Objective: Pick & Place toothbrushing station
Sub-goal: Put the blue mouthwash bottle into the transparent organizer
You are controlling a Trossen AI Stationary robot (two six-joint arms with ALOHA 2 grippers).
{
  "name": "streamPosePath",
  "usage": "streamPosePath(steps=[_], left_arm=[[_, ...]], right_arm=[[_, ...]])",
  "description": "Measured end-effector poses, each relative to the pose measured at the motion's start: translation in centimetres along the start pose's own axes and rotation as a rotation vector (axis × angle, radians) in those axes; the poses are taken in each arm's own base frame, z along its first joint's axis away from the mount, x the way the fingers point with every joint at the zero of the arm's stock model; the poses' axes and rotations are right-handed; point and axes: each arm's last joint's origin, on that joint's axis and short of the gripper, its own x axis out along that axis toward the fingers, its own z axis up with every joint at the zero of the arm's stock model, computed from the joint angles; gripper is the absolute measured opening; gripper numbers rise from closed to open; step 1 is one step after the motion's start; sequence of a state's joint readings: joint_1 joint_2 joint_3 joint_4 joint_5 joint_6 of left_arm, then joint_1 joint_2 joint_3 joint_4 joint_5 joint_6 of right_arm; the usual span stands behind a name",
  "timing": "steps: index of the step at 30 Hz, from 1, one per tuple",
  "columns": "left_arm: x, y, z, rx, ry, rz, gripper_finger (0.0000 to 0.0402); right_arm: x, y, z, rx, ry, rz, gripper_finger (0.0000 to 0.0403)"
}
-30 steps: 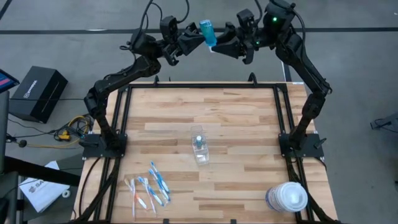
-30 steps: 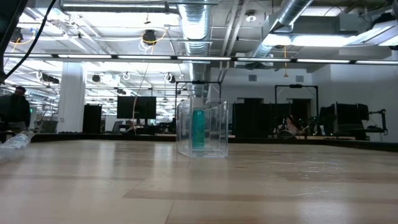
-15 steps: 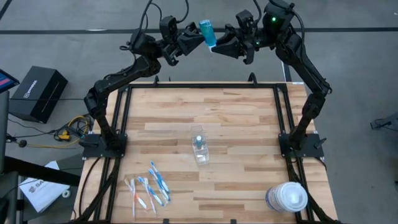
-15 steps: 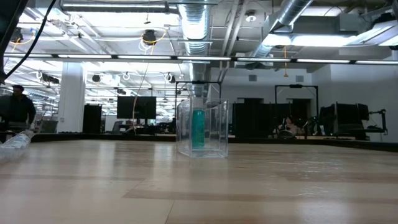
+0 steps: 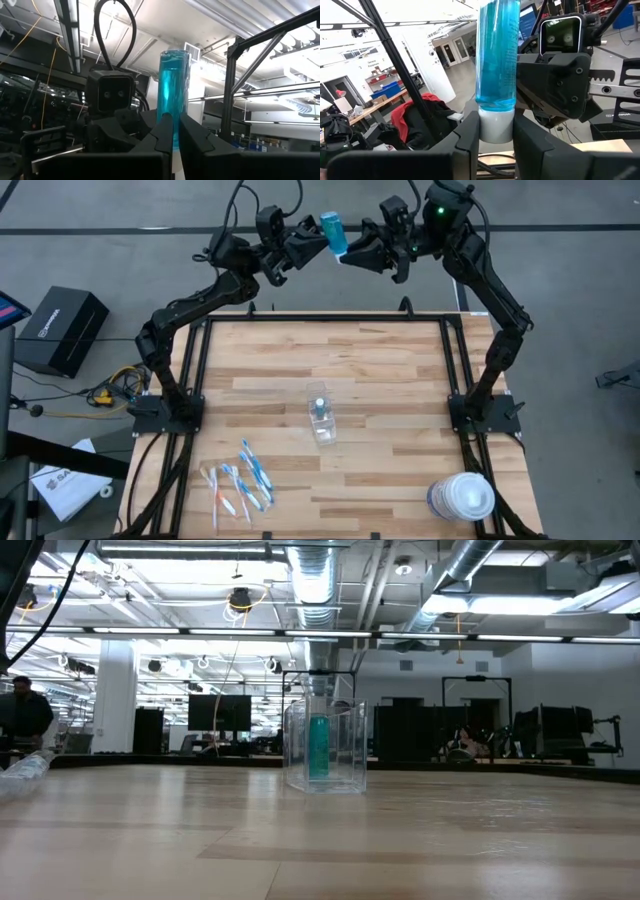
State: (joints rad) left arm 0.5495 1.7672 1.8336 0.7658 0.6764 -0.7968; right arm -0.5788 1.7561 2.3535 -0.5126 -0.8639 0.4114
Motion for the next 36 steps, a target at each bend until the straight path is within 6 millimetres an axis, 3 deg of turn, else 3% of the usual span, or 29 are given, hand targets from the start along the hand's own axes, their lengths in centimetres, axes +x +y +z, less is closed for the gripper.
streamPosePath(steps=[9,15,21,27,36], left_arm=[[-0.1,-0.1,0.2,0.025,-0.001,-0.017,0.0039],[-0.5,0.2,0.5,0.038,0.004,-0.022,0.0079],[-0.8,-0.1,1.3,0.051,0.005,-0.028,0.0089],[-2.4,-1.9,5.0,0.136,-0.010,-0.034,0.0089],[-5.1,-4.7,8.8,0.177,0.206,0.020,0.0089]], right_arm=[[-0.1,-0.1,0.3,-0.040,-0.022,0.007,0.0078],[-1.4,-0.6,1.3,-0.059,-0.074,-0.018,0.0078],[-2.1,-0.7,1.9,-0.040,-0.088,0.018,0.0078],[-1.9,-0.1,1.4,0.043,-0.040,0.054,0.0078],[-0.7,0.8,-0.4,0.343,0.131,0.152,0.0078]])
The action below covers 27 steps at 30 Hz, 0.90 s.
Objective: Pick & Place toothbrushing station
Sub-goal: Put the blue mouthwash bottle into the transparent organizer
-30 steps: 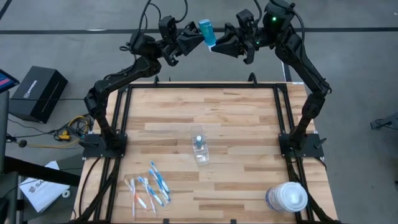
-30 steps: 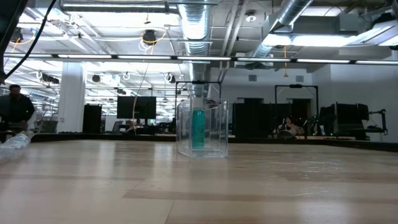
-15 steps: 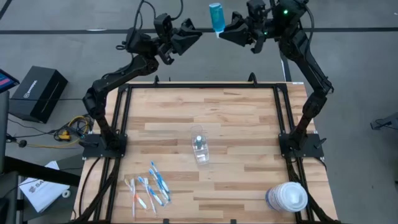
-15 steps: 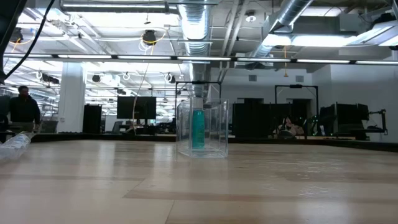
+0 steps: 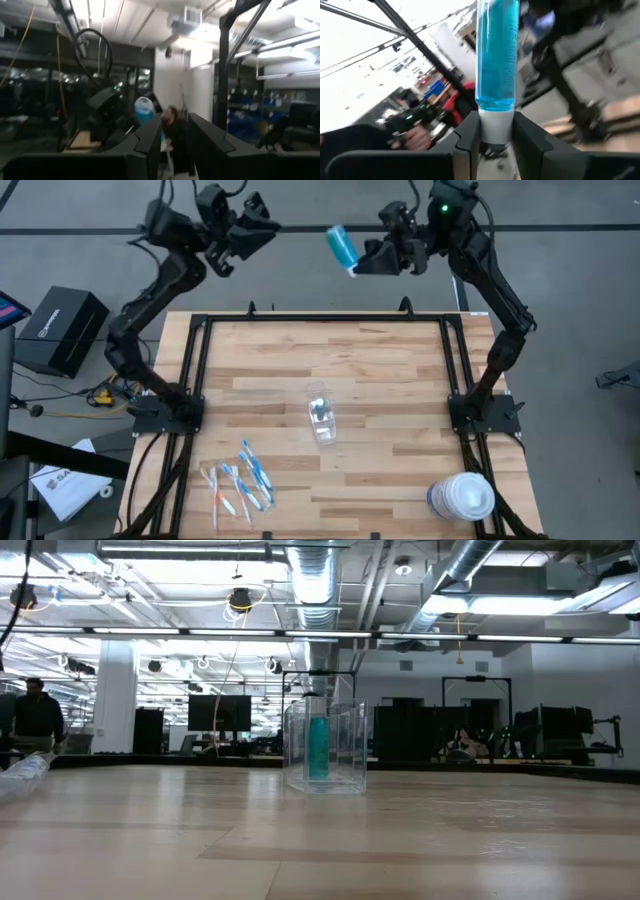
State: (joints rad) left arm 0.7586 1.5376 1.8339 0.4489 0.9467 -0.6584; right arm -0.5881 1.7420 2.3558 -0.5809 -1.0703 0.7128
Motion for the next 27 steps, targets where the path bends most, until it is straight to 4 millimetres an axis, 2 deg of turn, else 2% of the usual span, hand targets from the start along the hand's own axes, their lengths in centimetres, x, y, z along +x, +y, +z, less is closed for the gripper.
streamPosePath(steps=[7,13,22,27], left_arm=[[-0.7,-1.1,0.5,-0.024,0.073,0.005,0.0089],[-0.4,-1.7,0.4,-0.039,0.089,-0.031,0.0089],[0.7,-1.5,-3.1,-0.189,0.203,-0.134,0.0089],[1.2,-1.4,-4.9,-0.232,0.229,-0.150,0.0089]], right_arm=[[1.9,0.4,-2.0,0.197,0.151,0.054,0.0078],[3.1,0.8,-4.1,0.340,0.283,0.074,0.0078],[4.0,1.5,-7.4,0.503,0.493,0.119,0.0078],[5.0,0.6,-8.6,0.570,0.559,0.114,0.0078]])
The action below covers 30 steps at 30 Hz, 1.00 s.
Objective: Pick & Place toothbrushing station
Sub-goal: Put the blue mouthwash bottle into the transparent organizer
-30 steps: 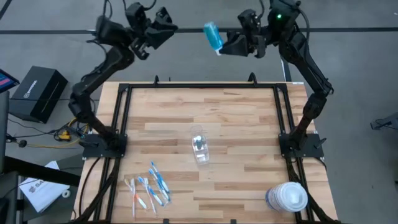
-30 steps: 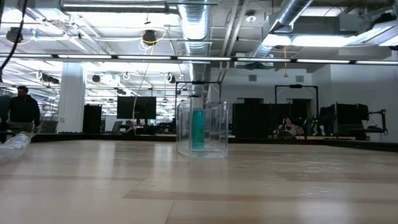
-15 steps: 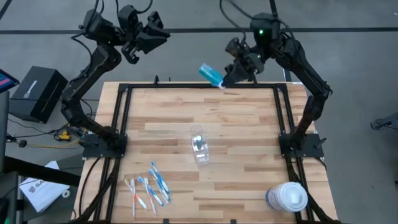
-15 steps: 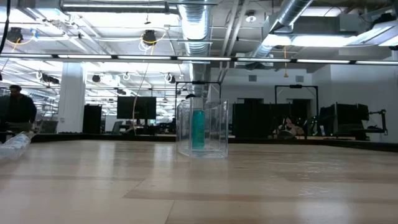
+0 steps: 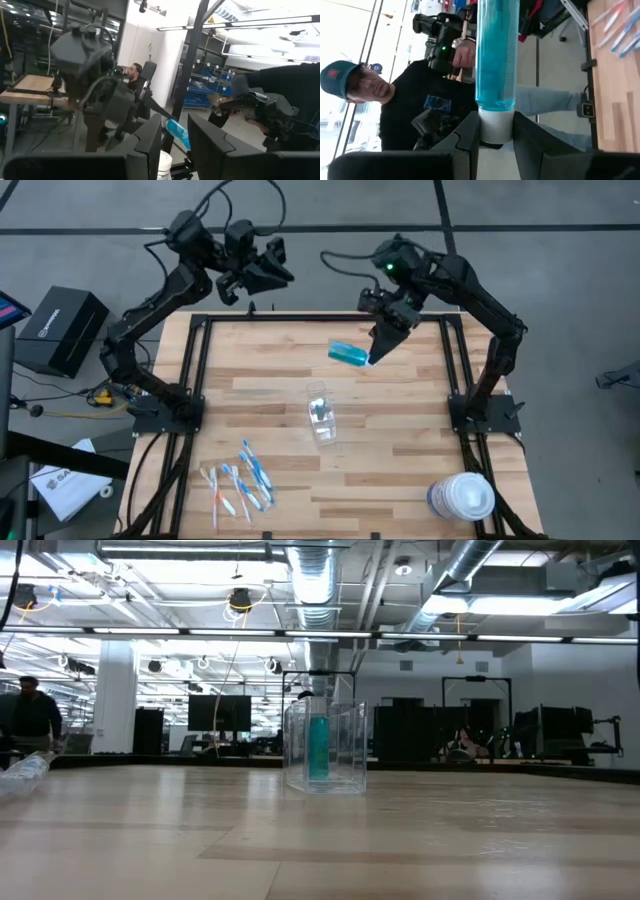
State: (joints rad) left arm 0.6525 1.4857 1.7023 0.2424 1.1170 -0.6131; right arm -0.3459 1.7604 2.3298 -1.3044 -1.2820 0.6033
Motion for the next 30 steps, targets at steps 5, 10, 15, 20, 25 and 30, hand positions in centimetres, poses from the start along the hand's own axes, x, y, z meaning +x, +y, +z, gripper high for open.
streamPosePath(steps=[5,10,15,20,25,30], left_arm=[[1.2,0.1,-1.5,-0.046,0.033,-0.044,0.0089],[1.9,0.1,-2.9,-0.104,0.089,-0.103,0.0089],[2.2,0.8,-5.0,-0.196,0.151,-0.145,0.0089],[2.0,2.1,-7.6,-0.300,0.184,-0.122,0.0089],[1.5,2.8,-8.9,-0.364,0.194,-0.091,0.0091],[1.5,2.8,-8.5,-0.371,0.166,-0.077,0.0118]], right_arm=[[0.3,-1.3,0.3,0.041,0.014,-0.021,0.0078],[0.0,-2.7,1.3,0.067,-0.004,-0.045,0.0078],[-0.7,-3.4,2.3,0.051,-0.028,-0.026,0.0078],[-1.2,-3.7,3.4,0.041,-0.065,-0.019,0.0078],[-1.1,-3.7,4.3,0.025,-0.076,0.004,0.0078],[-1.1,-3.9,4.4,0.036,-0.075,0.003,0.0078]])
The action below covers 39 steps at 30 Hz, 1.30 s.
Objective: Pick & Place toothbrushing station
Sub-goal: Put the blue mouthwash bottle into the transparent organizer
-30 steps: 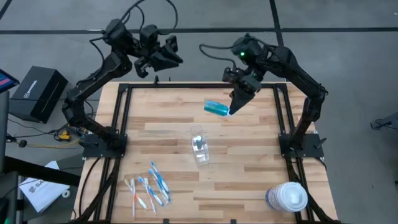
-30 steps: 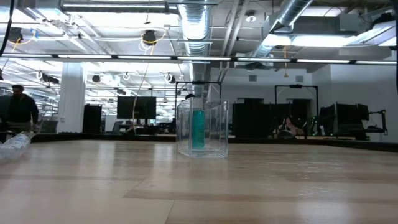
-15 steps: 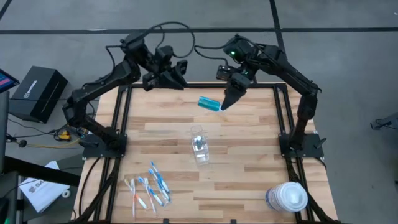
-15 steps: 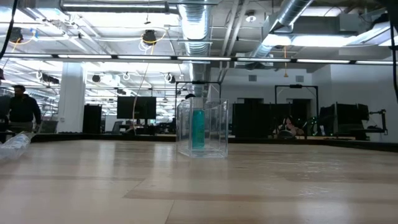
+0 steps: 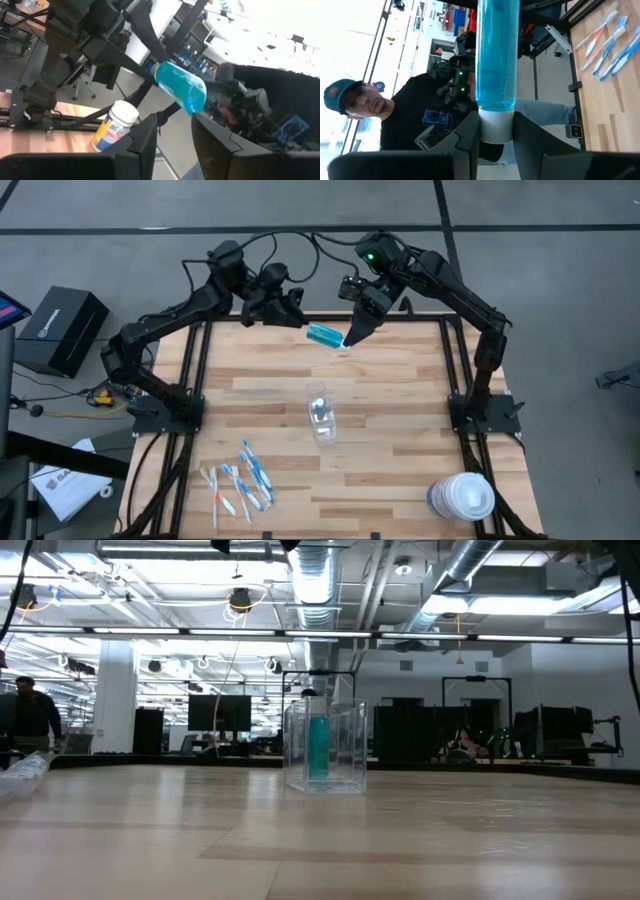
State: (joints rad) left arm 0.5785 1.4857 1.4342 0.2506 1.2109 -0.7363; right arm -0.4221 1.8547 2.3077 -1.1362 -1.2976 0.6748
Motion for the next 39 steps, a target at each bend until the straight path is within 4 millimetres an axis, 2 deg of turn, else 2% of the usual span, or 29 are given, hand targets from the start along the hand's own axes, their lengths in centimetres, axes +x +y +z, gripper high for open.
streamPosePath(steps=[5,10,20,32,39], left_arm=[[0.1,-0.6,0.6,-0.007,-0.035,-0.022,0.0153],[0.5,-0.8,0.6,-0.007,-0.063,-0.009,0.0171],[2.2,-1.7,0.4,0.004,-0.089,-0.043,0.0173],[2.7,-2.0,0.3,-0.031,-0.091,-0.053,0.0179],[2.8,-2.0,0.3,-0.029,-0.095,-0.053,0.0179]], right_arm=[[0.0,0.1,0.0,-0.007,0.000,0.001,0.0078],[0.0,0.1,0.1,-0.021,-0.003,0.004,0.0078],[0.0,0.2,0.1,-0.028,-0.008,0.001,0.0078],[0.0,0.2,0.2,-0.034,-0.017,-0.006,0.0078],[0.5,-0.9,1.5,-0.019,-0.021,-0.001,0.0078]])
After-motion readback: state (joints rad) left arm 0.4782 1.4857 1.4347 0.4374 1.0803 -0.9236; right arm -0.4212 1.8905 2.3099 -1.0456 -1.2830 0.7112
